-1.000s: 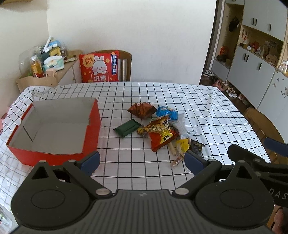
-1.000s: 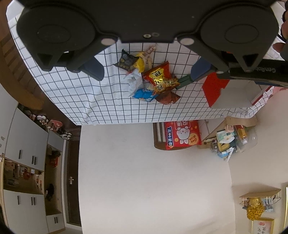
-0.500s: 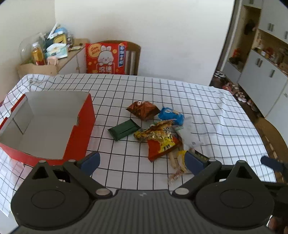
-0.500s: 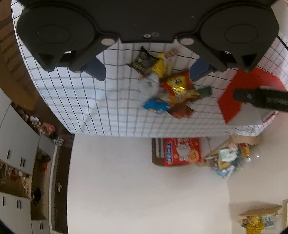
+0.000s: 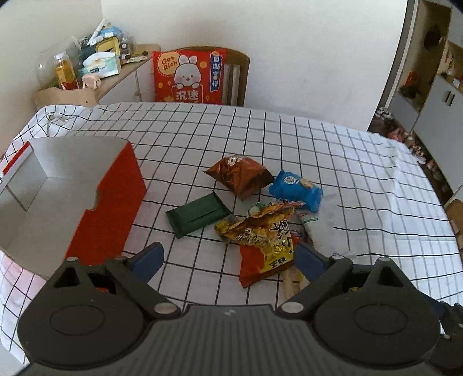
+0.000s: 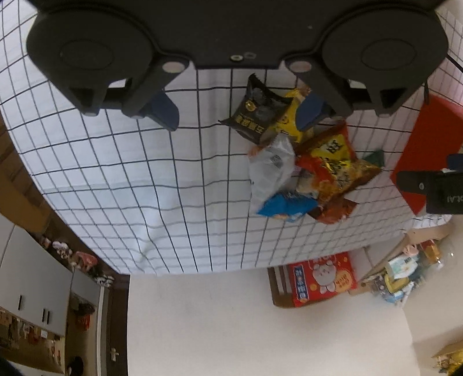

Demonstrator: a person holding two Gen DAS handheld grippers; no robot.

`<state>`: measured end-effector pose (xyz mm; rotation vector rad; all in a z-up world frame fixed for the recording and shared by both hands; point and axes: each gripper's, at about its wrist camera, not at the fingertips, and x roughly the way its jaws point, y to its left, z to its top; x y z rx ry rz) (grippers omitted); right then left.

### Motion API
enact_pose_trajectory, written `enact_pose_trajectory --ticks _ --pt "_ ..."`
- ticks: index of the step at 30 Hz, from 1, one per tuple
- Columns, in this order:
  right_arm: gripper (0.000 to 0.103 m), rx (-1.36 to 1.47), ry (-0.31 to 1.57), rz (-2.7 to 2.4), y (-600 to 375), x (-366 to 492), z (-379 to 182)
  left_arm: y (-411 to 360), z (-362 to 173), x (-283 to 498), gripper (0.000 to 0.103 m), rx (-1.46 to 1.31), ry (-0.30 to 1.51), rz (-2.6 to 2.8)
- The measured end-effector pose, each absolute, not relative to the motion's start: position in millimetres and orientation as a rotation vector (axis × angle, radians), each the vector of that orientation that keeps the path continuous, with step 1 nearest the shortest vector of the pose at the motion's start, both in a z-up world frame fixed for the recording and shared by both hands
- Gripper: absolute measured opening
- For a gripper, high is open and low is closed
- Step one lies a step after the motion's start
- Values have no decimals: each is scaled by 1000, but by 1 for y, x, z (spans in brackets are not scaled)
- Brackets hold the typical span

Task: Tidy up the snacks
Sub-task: 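Grasp the black snack packet with the right tool while the left tool grasps the yellow-red chip bag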

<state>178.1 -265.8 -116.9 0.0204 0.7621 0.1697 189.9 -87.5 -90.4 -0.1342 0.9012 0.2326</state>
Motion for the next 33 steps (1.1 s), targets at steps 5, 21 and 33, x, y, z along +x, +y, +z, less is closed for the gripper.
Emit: enact_pose_trajectory --ticks 5,21,33 --pt "82 14 794 145 -261 198 -130 -92 -111 214 97 -152 958 251" --pt "70 206 953 107 -263 237 -164 -99 -148 258 94 -232 1061 258" --pt "55 222 961 107 -260 242 -164 -88 -160 266 57 -314 1112 233"
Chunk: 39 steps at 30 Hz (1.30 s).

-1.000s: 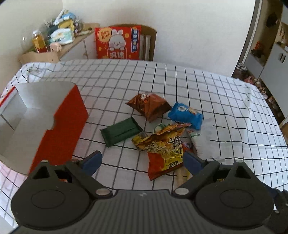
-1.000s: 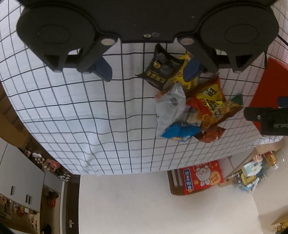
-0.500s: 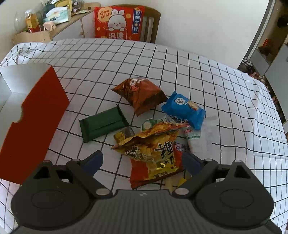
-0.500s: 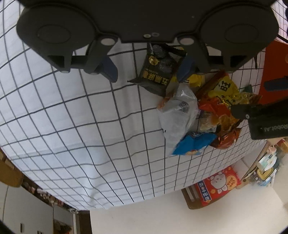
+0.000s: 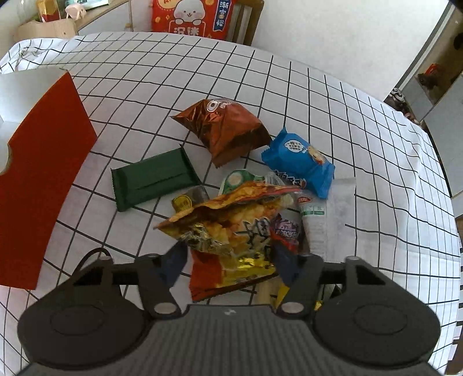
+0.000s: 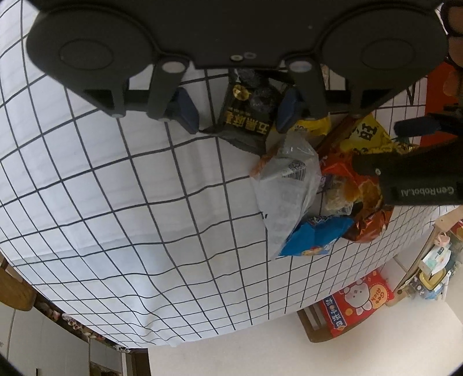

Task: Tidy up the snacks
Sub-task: 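Grasp the black snack packet with the right tool while the left tool grasps the yellow-red chip bag, then carry the black packet with the right tool while the left tool carries the chip bag over the box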

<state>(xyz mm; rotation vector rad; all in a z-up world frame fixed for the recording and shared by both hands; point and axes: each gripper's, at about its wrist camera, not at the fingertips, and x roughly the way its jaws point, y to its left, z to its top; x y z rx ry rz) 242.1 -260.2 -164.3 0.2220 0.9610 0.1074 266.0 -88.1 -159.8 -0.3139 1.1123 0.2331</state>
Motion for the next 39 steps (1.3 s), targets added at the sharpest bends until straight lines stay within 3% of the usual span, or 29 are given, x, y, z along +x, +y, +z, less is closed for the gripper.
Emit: enact_pose_trajectory --ticks 1,4,10,29,39 --pt "54 222 961 108 -261 242 -164 -88 -159 266 55 -315 1112 231" --pt "36 238 962 131 -263 241 -164 -88 -159 266 44 -295 1111 233" --pt "33 216 949 135 -265 236 -161 -87 -154 260 34 -272 1096 235" --pt "31 180 881 265 -260 197 -112 -58 -118 205 29 -276 1045 269" --pt "31 104 864 416 -231 183 -78 -33 -74 159 29 -286 1007 302"
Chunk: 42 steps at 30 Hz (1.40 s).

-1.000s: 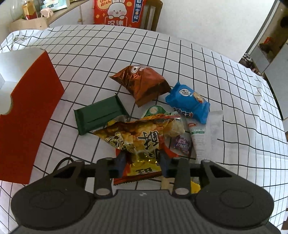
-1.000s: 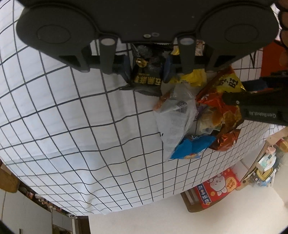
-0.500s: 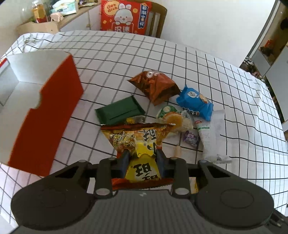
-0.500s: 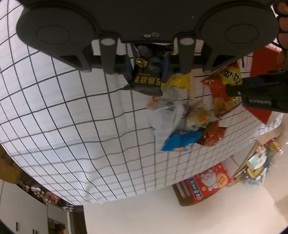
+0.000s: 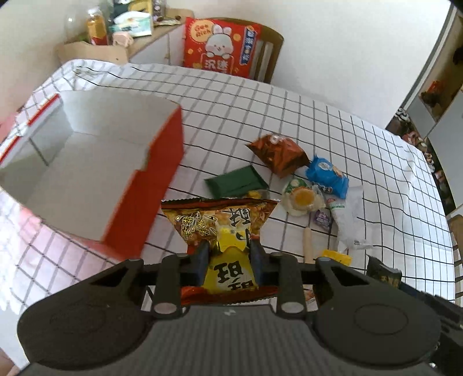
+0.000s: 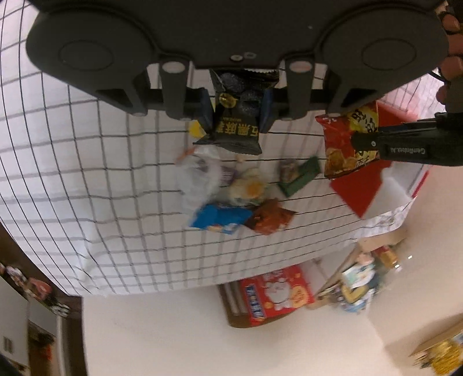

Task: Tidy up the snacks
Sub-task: 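Carry the black packet with the right tool while the left tool carries the chip bag over the box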

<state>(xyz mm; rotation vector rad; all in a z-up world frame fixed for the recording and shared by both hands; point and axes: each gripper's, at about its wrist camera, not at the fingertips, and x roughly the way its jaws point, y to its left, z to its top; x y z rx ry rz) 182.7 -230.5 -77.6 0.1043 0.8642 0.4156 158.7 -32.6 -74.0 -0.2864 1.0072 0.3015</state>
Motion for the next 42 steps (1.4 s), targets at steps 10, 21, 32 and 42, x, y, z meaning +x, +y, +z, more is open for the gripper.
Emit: enact_pose_trajectory --ticks 10,21,32,42 --pt "31 57 837 545 -174 179 -40 15 -41 134 29 -306 980 330" --pt "31 -41 779 662 -75 167 -19 88 -26 116 29 -320 947 381" --pt "31 -178 779 712 32 167 -35 177 -33 118 29 -322 941 473" --pt "31 -278 836 722 93 190 -71 228 -60 144 29 -302 981 512"
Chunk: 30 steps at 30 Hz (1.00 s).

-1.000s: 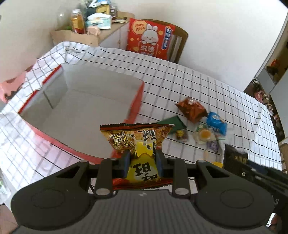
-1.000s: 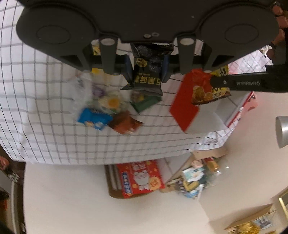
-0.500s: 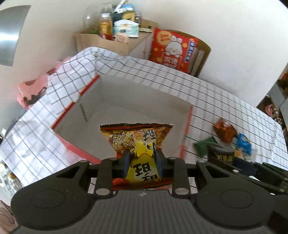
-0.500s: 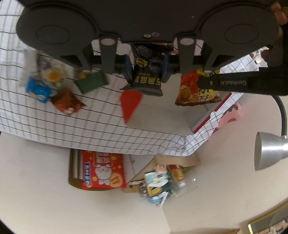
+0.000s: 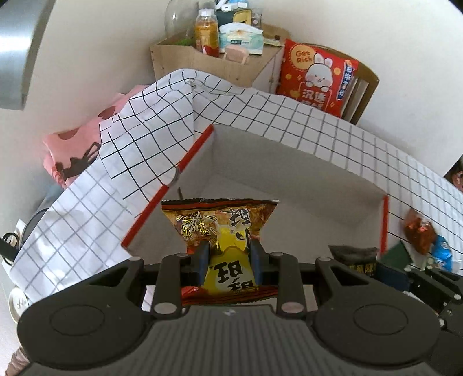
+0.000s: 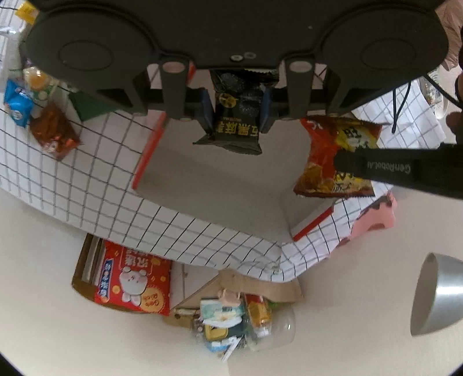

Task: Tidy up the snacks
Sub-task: 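Carry the black packet with the right tool while the left tool carries the chip bag over the box, then open the right tool dropping the black packet while the left tool drops the chip bag into the box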

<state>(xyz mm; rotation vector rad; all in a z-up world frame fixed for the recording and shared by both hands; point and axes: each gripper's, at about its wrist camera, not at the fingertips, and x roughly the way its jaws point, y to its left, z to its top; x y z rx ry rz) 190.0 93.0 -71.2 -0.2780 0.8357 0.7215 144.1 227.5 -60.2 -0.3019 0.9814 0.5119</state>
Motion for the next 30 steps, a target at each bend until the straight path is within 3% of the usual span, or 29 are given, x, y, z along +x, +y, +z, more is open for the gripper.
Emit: enact_pose_trajectory --ticks 16,27,30 --pt "34 -368 923 696 122 211 -113 227 -116 180 29 -219 1111 465" --pt "44 -321 926 713 103 205 -98 218 -106 167 30 -233 1087 437" --pt "47 -299 918 723 94 202 -90 217 -100 161 35 -249 1071 439"
